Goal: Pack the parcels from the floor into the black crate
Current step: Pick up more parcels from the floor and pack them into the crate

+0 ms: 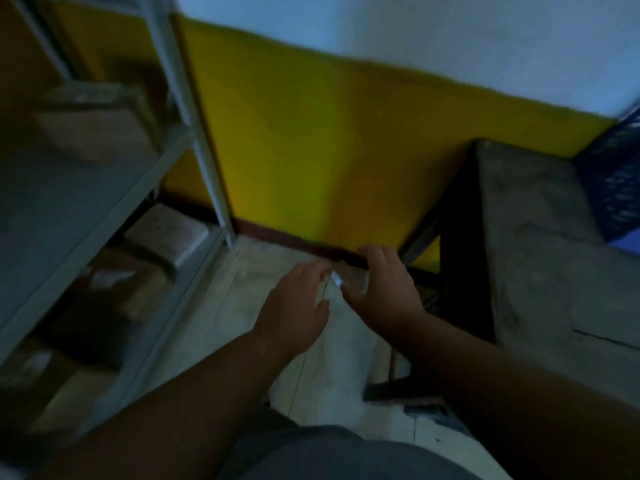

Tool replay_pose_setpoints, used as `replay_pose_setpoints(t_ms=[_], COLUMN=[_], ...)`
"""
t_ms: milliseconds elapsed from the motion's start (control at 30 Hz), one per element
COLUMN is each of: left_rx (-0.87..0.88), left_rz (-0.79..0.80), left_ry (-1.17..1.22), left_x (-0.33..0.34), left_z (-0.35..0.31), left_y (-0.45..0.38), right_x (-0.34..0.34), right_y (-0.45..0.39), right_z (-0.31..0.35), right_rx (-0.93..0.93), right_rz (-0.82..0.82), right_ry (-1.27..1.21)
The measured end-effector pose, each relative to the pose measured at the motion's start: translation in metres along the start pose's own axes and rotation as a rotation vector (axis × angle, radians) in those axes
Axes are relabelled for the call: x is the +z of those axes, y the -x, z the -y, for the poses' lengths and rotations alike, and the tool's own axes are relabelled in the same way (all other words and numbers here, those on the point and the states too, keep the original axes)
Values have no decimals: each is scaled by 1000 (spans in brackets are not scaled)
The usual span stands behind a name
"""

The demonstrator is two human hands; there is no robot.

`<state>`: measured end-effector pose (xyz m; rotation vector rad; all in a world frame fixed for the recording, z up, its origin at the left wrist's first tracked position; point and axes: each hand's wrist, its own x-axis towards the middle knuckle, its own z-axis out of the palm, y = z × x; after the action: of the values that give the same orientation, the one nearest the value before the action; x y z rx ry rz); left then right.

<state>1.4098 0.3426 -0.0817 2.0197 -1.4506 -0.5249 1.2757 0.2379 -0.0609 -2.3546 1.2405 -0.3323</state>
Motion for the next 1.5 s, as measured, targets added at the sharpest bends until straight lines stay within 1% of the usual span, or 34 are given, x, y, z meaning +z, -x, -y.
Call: replay_pose_setpoints(t_ms=[33, 167, 233, 333, 467, 600, 667, 800, 900, 967, 1067, 1133, 1167, 1267, 1333, 1367, 1433, 1500], left_rx=[38, 153, 152, 105, 9, -126, -184, -279, -376, -396, -422, -432, -432, -439, -470, -511, -657, -849], left_rz=[39, 107, 133, 148, 190, 238, 281, 403, 421, 426, 475, 470, 462, 452, 448, 433, 377, 285], left_ry=[-15, -59, -55, -3, 70, 116, 137, 204, 230, 205, 205, 213, 211, 177, 160, 166, 199, 255], left_x=[-4, -18, -19, 5, 91, 210, 272, 385, 452, 483, 512, 521, 524, 523, 512, 502, 471, 425], left_z=[7, 23, 31, 53, 109, 197, 240, 317, 365, 389, 411, 420, 423, 429, 428, 425, 413, 396], left_y=[-26, -121, -157, -204, -256, -291, -304, -316, -310, -299, -285, -286, -289, -300, -305, -306, -304, -300], right_x=[-1, -2, 4, 31, 110, 233, 297, 418, 491, 528, 563, 577, 583, 586, 575, 566, 540, 500], right_y=[-20, -90, -114, -148, -209, -257, -269, -272, -271, -278, -300, -315, -322, -340, -340, -335, -317, -293], right_z=[0, -4, -8, -32, -105, -200, -249, -332, -384, -417, -457, -474, -480, -481, -469, -457, -420, -370], right_rx=[27, 144, 181, 213, 246, 316, 353, 462, 408, 366, 400, 424, 434, 446, 480, 515, 602, 694], right_rz=[-8, -25, -33, -8, 75, 148, 190, 249, 299, 323, 370, 421, 425, 369, 354, 337, 256, 200], right_ry=[16, 61, 66, 77, 66, 55, 73, 5, 40, 151, 312, 382, 404, 442, 383, 289, -71, -467])
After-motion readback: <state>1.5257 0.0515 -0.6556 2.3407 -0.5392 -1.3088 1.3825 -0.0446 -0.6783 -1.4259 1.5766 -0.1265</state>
